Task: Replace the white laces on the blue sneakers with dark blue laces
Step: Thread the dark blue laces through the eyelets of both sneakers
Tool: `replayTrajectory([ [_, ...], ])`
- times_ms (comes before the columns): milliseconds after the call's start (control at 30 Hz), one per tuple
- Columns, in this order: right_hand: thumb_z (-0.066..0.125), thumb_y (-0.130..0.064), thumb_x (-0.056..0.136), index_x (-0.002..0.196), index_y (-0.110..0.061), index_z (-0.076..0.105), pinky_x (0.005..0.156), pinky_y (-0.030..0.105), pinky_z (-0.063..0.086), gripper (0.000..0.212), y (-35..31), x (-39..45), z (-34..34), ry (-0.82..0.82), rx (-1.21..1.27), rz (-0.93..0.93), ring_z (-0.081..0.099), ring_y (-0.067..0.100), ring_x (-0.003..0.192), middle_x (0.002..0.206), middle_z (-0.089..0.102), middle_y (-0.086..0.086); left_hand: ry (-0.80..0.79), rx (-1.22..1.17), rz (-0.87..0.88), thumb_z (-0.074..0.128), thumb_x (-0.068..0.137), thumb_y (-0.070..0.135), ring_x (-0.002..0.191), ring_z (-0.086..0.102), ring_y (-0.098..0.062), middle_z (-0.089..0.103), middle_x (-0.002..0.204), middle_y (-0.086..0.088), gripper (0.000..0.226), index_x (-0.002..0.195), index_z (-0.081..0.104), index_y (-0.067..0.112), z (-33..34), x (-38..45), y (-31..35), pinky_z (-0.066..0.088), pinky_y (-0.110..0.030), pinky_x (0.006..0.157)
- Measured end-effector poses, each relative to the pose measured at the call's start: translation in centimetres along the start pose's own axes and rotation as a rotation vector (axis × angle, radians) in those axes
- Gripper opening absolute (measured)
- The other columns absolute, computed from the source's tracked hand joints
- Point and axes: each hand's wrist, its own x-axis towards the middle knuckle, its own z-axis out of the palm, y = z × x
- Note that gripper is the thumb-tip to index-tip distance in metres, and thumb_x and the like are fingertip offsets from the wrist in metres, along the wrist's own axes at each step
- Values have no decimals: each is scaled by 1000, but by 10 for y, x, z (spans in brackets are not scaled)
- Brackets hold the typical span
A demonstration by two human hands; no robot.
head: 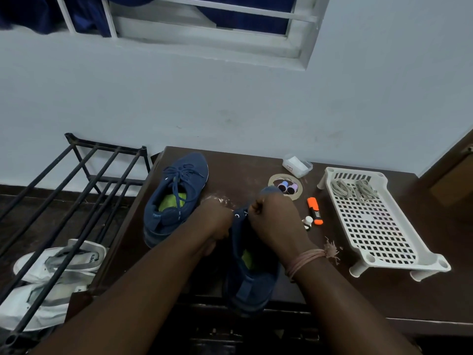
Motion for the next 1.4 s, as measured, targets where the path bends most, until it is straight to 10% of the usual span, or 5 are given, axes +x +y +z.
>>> replayTrajectory([
  [500,53,-16,93,86,-7,68,65,28,42,18,-12,-4,-3,-31,-117,66,60,25,75,88,68,13,-47,-220,-56,50,96,2,68,57,-18,66,83,-13,19,83,61,8,11,5,-5,56,-36,74],
  [933,57,-3,83,98,-15,53,63,34,46,20,-10,-9,-11,93,108,-30,57,21,72,81,60,5,-150,-306,-14,60,95,4,58,54,-11,66,78,-8,11,100,70,5,14,4,-9,43,-23,54],
  [1100,69,-33,80,85,-23,57,77,35,51,17,-6,-12,-38,-60,-24,65,59,21,87,90,61,-1,27,-193,137,45,99,4,62,56,-13,62,85,-11,18,99,63,4,15,1,1,49,-26,59],
  [1267,67,-19,87,100,-14,59,71,28,50,16,9,-22,-60,-403,-17,211,62,19,87,95,64,3,64,-860,72,25,103,6,54,51,-12,52,71,-1,25,97,49,13,-28,-3,32,47,-26,54],
  [1400,56,-16,89,98,-10,65,51,23,42,14,17,-12,-42,-437,-71,246,59,17,68,90,66,6,-81,-353,83,38,105,20,47,40,-9,46,66,1,24,90,56,12,-42,-20,33,35,-22,46],
])
